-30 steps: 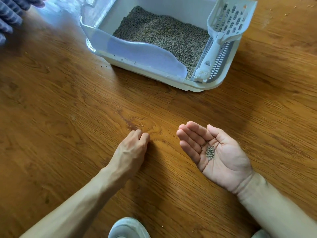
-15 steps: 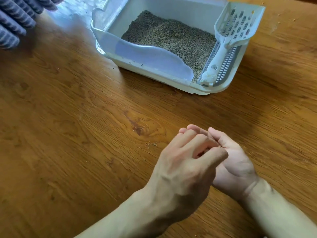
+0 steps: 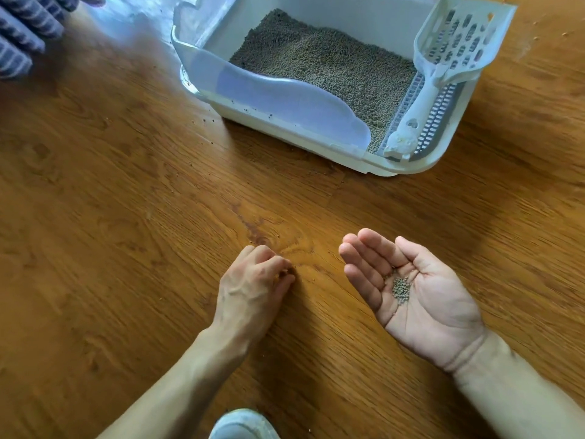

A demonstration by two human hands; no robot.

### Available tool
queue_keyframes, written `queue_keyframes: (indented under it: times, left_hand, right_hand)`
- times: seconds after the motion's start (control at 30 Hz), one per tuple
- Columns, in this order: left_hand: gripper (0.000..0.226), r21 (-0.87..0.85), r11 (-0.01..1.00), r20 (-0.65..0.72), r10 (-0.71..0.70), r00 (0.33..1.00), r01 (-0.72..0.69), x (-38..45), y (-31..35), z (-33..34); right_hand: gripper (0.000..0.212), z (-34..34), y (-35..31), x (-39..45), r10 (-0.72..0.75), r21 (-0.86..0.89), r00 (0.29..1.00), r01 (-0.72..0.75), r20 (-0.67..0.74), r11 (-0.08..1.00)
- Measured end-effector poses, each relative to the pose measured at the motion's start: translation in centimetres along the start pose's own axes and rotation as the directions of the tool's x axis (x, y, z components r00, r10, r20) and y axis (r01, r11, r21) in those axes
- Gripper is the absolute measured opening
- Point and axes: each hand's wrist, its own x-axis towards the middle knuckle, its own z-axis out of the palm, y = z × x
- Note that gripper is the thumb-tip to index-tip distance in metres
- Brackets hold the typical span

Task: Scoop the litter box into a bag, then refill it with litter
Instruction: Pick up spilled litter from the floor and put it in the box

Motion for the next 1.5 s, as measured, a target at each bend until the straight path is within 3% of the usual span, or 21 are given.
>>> queue_keyframes:
  times: [0.17,0.27,0.33,0.4,0.5,0.67,0.87,1.0,1.1,1.27,1.4,1.5]
  left_hand:
    - [0.007,0.063,0.995,-0.025,0.074,0.997,-0.072,0.7,-0.3,1.3]
    - [0.014,0.117,0.983,-0.04,0.149,0.988,-0.144,1.3,-0.7,1.9]
    - [0.02,0.162,0.966,-0.012,0.206,0.978,-0.201,1.4,-0.8,2.4]
    - [0.022,0.126,0.98,-0.002,0.155,0.988,-0.154,1.2,-1.0,2.0]
    - [0.02,-0.06,0.998,-0.128,-0.028,0.991,0.02,1.7,-1.1,-0.6]
    - [0.013,-0.104,0.992,-0.274,-0.097,0.957,0.071,3.2,-1.0,-5.0]
    - [0.009,-0.099,0.993,-0.282,-0.09,0.955,0.064,2.5,-1.7,-7.6]
    - [0.01,-0.111,0.992,-0.362,-0.102,0.927,0.066,2.8,-0.9,-7.3]
    - [0.006,-0.141,0.99,-0.321,-0.07,0.944,0.026,3.6,0.9,-7.6]
    - [0.008,-0.107,0.994,-0.272,-0.003,0.962,-0.027,2.2,1.3,-10.1]
    - [0.007,-0.119,0.992,-0.316,0.004,0.949,-0.044,1.0,1.4,-12.1]
    - [0.006,-0.158,0.986,-0.363,-0.015,0.932,-0.046,0.7,1.4,-12.8]
  right_hand:
    - [0.051,-0.6,0.0,0.1,-0.023,-0.032,0.998,0.021,-0.058,0.999]
    - [0.051,-0.5,0.1,0.1,-0.036,-0.008,0.989,0.035,-0.147,0.999]
    - [0.05,0.0,0.3,0.0,-0.058,0.036,0.992,0.063,-0.116,0.997]
    - [0.049,0.4,0.5,0.3,-0.059,0.04,0.992,0.064,-0.109,0.997]
    - [0.049,1.2,0.2,0.5,-0.068,0.013,0.993,0.07,-0.096,0.997]
    - [0.048,1.2,-0.2,1.1,-0.04,0.048,0.997,0.043,-0.065,0.998]
    - [0.048,3.1,1.7,1.6,-0.068,0.019,0.996,0.07,-0.059,0.997]
    - [0.049,3.5,0.6,1.1,-0.061,-0.052,0.992,0.056,-0.113,0.997]
    - [0.048,2.8,-1.7,0.6,-0.084,-0.007,0.993,0.084,-0.084,0.996]
    - [0.06,1.0,0.5,1.2,-0.06,-0.134,0.998,0.06,-0.003,0.989]
    - [0.051,1.8,2.2,1.4,0.055,-0.089,0.998,-0.052,0.026,0.995]
    - [0.046,2.2,2.0,0.9,0.024,-0.136,0.999,-0.017,0.049,0.991]
